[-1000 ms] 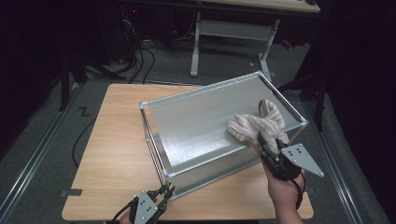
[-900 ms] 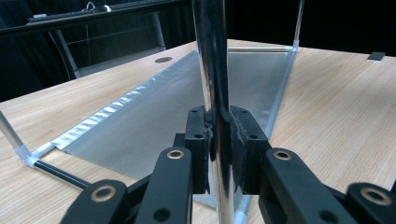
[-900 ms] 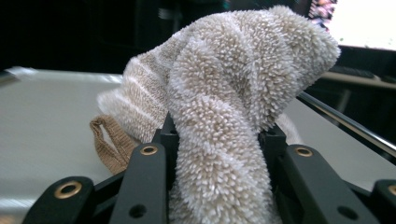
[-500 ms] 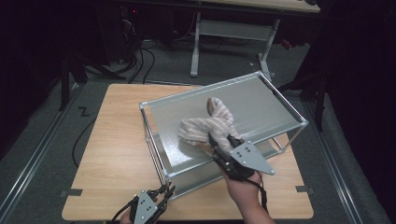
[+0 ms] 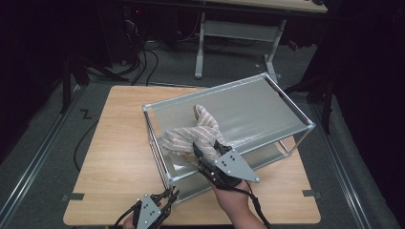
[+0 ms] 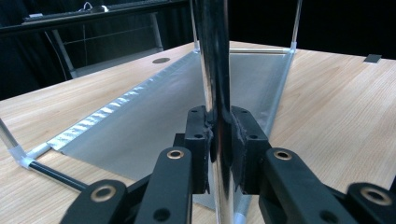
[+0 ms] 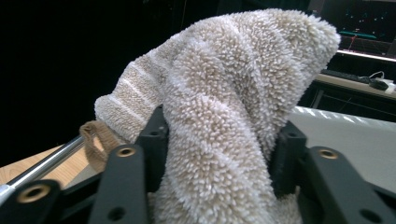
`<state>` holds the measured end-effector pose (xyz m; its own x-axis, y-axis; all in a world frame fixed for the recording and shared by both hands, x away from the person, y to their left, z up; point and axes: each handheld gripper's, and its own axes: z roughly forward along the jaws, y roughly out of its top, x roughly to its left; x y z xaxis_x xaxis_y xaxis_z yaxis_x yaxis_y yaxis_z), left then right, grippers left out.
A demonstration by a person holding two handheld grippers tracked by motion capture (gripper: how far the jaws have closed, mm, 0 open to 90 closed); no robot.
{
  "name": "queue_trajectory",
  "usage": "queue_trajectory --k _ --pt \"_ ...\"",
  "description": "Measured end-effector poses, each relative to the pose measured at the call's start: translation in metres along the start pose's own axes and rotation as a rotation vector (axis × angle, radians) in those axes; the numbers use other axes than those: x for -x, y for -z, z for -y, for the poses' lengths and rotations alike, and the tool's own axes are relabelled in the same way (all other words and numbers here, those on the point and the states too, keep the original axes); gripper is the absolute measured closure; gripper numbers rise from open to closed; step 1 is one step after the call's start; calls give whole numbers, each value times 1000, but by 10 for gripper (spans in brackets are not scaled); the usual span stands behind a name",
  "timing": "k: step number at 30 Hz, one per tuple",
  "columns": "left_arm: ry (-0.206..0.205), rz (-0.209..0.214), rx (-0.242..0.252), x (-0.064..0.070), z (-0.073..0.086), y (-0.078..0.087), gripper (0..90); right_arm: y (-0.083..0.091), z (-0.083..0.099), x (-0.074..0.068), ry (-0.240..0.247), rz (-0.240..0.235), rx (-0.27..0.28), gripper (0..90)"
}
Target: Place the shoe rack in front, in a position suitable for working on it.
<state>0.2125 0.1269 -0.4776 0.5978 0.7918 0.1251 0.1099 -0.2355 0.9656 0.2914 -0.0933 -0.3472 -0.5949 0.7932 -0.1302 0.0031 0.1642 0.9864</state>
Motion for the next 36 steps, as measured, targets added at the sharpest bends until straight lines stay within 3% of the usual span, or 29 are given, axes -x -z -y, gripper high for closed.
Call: queue_trajectory --k 8,15,19,24,27,30,36 --pt "2 -3 -1 0 0 -1 780 10 1 8 -6 -14 12 360" --pt "8 -4 0 1 0 -1 780 -5 -10 7 19 8 -10 232" --pt "7 1 -1 0 1 -1 779 -3 -10 10 6 26 -8 181" --pt "9 -1 -3 1 1 -1 779 11 -14 16 -2 43 30 189" --pt "6 -2 -3 1 0 -2 779 20 -15 17 4 28 56 282" --pt "8 -2 -2 1 0 -2 780 14 -10 13 7 12 14 386" --pt "6 -3 -1 1 0 -2 780 -5 0 2 -6 -15 -49 424"
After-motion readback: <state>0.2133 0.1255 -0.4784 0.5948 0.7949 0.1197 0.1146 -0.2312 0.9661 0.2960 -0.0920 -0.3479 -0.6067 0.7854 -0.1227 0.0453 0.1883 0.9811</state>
